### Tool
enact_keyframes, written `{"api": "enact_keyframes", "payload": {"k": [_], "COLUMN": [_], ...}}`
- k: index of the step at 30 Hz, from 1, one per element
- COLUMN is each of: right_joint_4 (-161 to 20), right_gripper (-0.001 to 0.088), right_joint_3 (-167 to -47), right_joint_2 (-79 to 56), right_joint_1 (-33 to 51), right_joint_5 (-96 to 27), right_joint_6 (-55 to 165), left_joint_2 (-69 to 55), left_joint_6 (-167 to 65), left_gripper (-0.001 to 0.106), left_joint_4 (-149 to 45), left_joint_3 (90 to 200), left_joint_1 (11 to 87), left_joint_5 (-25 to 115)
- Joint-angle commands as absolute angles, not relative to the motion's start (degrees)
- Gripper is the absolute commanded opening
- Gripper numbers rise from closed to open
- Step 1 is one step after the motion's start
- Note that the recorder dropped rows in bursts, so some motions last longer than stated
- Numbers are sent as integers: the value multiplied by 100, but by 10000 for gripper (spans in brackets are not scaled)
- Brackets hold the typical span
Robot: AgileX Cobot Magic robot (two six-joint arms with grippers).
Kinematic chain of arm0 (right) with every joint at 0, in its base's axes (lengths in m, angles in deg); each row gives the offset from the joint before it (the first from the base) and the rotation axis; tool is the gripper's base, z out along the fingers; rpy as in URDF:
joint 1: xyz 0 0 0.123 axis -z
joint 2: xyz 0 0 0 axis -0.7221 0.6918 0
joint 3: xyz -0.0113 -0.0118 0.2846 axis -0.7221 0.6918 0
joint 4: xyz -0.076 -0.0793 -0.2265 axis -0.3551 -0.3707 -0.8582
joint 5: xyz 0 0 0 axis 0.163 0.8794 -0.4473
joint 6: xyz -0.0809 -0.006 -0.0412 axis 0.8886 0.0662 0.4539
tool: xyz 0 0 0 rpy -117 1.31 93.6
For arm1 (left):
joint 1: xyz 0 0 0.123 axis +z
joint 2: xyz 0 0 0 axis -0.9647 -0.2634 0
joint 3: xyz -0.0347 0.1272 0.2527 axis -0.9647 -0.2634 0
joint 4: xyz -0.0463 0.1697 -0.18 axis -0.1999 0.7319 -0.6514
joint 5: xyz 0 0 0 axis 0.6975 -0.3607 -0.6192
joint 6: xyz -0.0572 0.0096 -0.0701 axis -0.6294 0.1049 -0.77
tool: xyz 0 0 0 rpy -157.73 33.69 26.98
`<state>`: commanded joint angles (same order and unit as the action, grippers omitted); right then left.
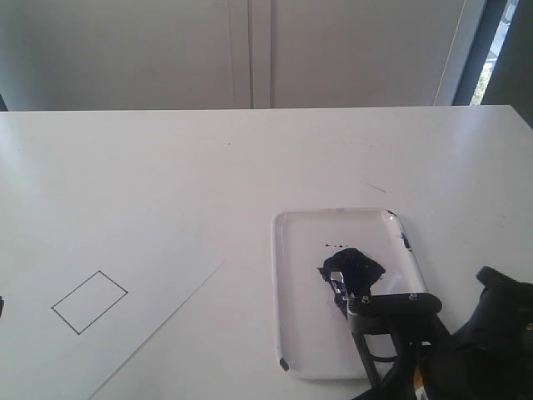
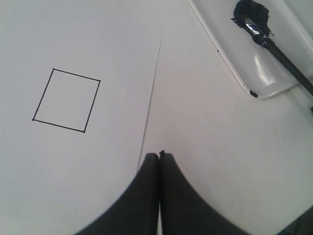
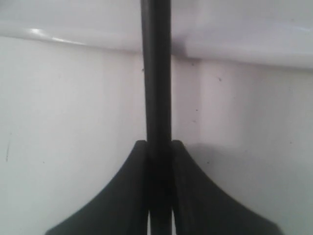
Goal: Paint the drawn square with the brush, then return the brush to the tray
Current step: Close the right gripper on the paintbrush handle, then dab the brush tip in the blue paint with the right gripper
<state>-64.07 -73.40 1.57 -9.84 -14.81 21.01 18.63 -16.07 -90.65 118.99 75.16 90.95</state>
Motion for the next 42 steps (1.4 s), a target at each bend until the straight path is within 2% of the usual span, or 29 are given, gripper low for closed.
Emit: {"api": "enact_keyframes", "payload": {"k": [4,13,25,36,38,42], "right_joint_4": [-6359,-6291,-7103,-6987,-6523,-6255], "right_gripper": [0,0,0,0,0,0], "right_joint_3": [-7352,-7429,-8812,-8917,-8917,-8917], "right_joint_2": [-270,-1359,-1411,-1404,-1404,-1361], "right_joint_1": [-984,-973,-740,530,818,1153], "right_joint_5": [-1062,714,2607,2589,2602,2455], "right_joint_6": [2249,2882,3764,5432,6365,6869], "left_joint_2": [1863,1863,1863,1863,1863,1863], "left_joint_6": [-1607,-1607,-1607,-1607,-1607,-1607], "left_gripper": [0,0,0,0,0,0], "left_joint_4": [-9065,-9065,-9065,-9065,-9065,-9065], "left_joint_3": [11899,11899,11899,11899,11899,11899], "left_joint_1": [7516,7516,7516,7516,7516,7516], "left_joint_5": [9095,9107,9189,9189,9189,9179]}}
